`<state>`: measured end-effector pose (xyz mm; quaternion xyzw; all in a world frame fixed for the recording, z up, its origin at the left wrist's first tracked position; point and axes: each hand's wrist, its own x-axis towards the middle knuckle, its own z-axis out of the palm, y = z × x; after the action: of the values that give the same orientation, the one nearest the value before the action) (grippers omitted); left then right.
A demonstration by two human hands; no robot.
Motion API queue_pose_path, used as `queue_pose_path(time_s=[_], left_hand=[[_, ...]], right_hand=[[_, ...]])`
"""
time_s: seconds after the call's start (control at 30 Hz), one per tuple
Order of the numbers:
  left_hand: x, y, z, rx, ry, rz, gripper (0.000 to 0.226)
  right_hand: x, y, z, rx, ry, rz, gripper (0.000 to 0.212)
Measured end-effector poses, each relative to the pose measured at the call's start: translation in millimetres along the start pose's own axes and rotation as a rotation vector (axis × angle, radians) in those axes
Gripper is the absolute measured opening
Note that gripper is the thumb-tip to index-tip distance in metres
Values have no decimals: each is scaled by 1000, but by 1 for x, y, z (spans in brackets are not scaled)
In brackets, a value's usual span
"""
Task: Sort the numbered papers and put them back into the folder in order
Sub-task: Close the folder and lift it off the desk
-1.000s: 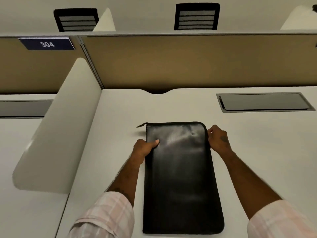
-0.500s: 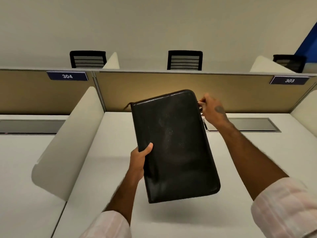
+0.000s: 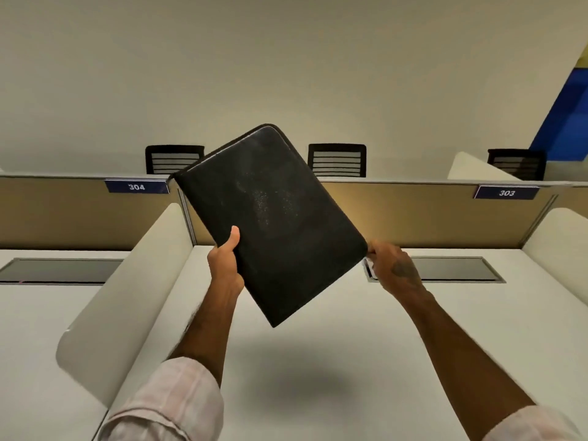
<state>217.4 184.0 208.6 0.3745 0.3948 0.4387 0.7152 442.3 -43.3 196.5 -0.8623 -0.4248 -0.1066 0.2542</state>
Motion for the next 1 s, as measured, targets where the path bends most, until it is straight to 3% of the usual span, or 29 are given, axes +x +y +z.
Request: queue_pose_path(time_s=[0.17, 0.37, 0.73, 0.93, 1.0], left_hand=[[-1, 10, 6, -36, 56, 24, 35], [-5, 16, 21, -26, 109, 30, 39], [-4, 13, 15, 18, 180, -60, 44], [3, 14, 18, 77, 187, -70, 44], [3, 15, 20, 55, 207, -66, 43]], right_hand=[[-15, -31, 17, 89, 36, 32, 16], [-33, -70, 41, 87, 31, -165, 10], [-34, -45, 40, 107, -143, -199, 22], [-38, -41, 37, 76, -254, -348, 20], [-36, -41, 31, 53, -214, -372, 17]])
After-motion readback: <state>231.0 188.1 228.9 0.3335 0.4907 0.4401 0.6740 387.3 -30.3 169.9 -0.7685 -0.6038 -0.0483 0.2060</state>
